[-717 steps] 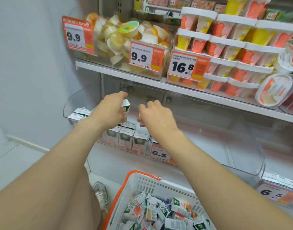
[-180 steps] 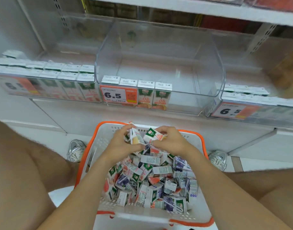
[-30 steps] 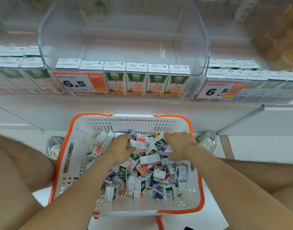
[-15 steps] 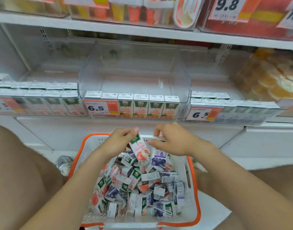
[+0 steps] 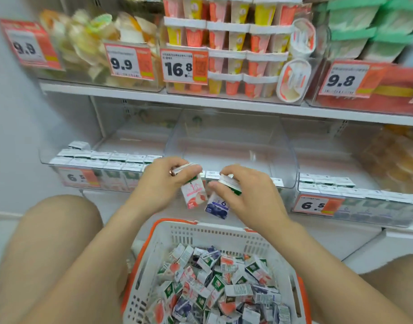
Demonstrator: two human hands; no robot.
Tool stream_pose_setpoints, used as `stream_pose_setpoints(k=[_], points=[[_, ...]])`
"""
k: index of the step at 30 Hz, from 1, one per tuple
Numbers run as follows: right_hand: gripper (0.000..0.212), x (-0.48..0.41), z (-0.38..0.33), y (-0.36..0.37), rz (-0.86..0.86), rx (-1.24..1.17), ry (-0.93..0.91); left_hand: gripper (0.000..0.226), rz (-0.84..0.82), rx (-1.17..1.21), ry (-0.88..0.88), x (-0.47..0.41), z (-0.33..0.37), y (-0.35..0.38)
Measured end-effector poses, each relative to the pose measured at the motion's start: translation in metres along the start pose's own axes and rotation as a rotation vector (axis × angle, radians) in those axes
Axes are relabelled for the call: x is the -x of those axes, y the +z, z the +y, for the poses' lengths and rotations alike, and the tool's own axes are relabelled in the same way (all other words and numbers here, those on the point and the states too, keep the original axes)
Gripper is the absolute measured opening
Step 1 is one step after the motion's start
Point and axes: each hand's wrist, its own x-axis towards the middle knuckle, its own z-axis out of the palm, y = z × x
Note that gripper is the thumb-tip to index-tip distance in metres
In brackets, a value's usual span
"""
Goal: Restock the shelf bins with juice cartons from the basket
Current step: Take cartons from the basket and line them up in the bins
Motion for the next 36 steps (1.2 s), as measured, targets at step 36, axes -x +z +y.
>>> stream_pose_setpoints(k=[36], points=[[0.041,-0.18,-0.132,0.168,-0.159,-0.127,-0.078,0.07,-0.343,-1.015,-0.456,-0.133,-0.16,-0.182]])
